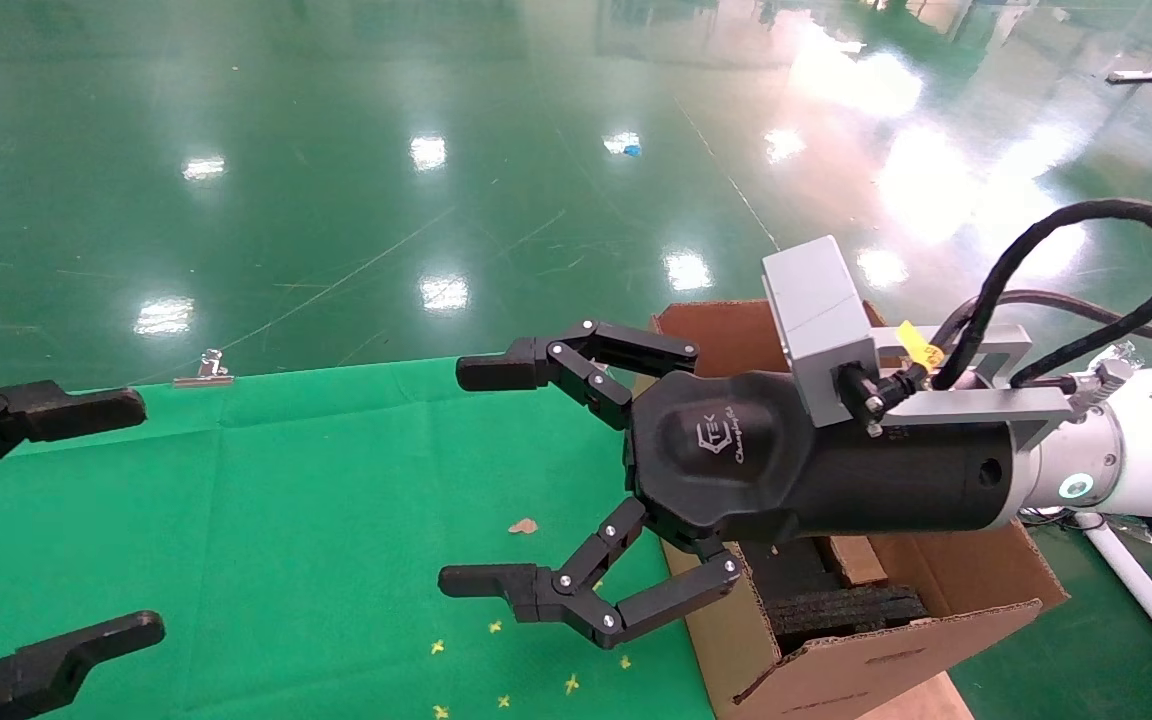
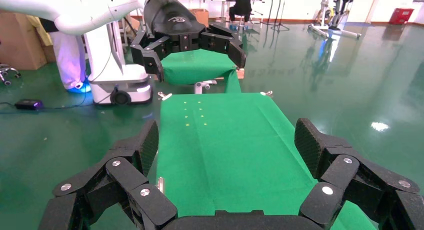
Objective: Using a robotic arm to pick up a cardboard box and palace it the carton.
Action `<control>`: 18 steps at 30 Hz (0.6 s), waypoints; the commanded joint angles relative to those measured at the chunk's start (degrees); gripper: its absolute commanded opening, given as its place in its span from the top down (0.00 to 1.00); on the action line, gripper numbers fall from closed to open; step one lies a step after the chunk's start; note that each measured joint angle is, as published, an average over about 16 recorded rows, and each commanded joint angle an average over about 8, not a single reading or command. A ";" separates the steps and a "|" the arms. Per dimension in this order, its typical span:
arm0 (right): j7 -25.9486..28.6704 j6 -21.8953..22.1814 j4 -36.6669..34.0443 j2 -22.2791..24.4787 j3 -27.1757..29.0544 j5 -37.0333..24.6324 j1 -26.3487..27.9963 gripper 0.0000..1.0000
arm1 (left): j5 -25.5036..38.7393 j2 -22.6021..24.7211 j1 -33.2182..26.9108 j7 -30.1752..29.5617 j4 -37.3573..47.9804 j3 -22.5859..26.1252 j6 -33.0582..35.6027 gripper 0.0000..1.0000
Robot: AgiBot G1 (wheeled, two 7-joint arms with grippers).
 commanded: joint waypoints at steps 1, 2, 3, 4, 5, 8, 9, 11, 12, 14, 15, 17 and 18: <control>0.00 0.01 -0.01 0.00 -0.01 -0.01 0.01 0.00 | 0.00 0.00 0.00 0.00 0.00 0.00 0.00 0.00; 0.00 0.01 -0.01 0.00 -0.01 -0.01 0.01 0.00 | 0.00 0.00 0.00 0.00 0.00 0.00 0.00 0.00; 0.00 0.01 -0.01 0.00 -0.02 -0.01 0.01 0.00 | 0.00 0.00 0.00 0.00 0.00 0.00 0.00 0.00; 0.00 0.01 -0.01 0.00 -0.02 -0.01 0.02 0.00 | 0.00 0.00 0.00 0.00 0.00 0.00 0.00 0.00; 0.00 0.01 -0.01 0.00 -0.02 -0.01 0.02 0.00 | 0.00 0.00 0.00 0.00 0.00 0.00 0.00 0.00; 0.00 0.01 -0.01 0.00 -0.03 -0.01 0.03 0.00 | 0.00 0.00 0.00 0.00 0.00 0.00 0.00 0.00; 0.00 0.01 -0.01 0.00 -0.03 -0.01 0.03 0.00 | 0.00 0.00 0.00 0.00 0.00 0.00 0.00 0.00; 0.00 0.01 -0.01 0.00 -0.04 -0.01 0.04 0.00 | 0.00 0.00 0.00 0.00 0.00 0.00 0.00 0.00; 0.00 0.01 -0.01 0.00 -0.04 -0.02 0.04 0.00 | 0.00 0.00 0.00 0.00 0.00 0.00 0.00 0.00; 0.00 0.01 -0.01 0.00 -0.04 -0.02 0.05 0.00 | 0.00 0.00 0.00 0.00 0.00 0.00 0.00 0.00; 0.00 0.01 -0.01 0.00 -0.04 -0.02 0.05 0.00 | 0.00 0.00 0.00 0.00 0.00 0.00 0.00 0.00; 0.00 0.01 -0.01 0.00 -0.04 -0.02 0.05 0.00 | 0.00 0.00 0.00 0.00 0.00 0.00 0.00 0.00; 0.00 0.01 -0.01 0.00 -0.04 -0.02 0.05 0.00 | 0.00 0.00 0.00 0.00 0.00 0.00 0.00 0.00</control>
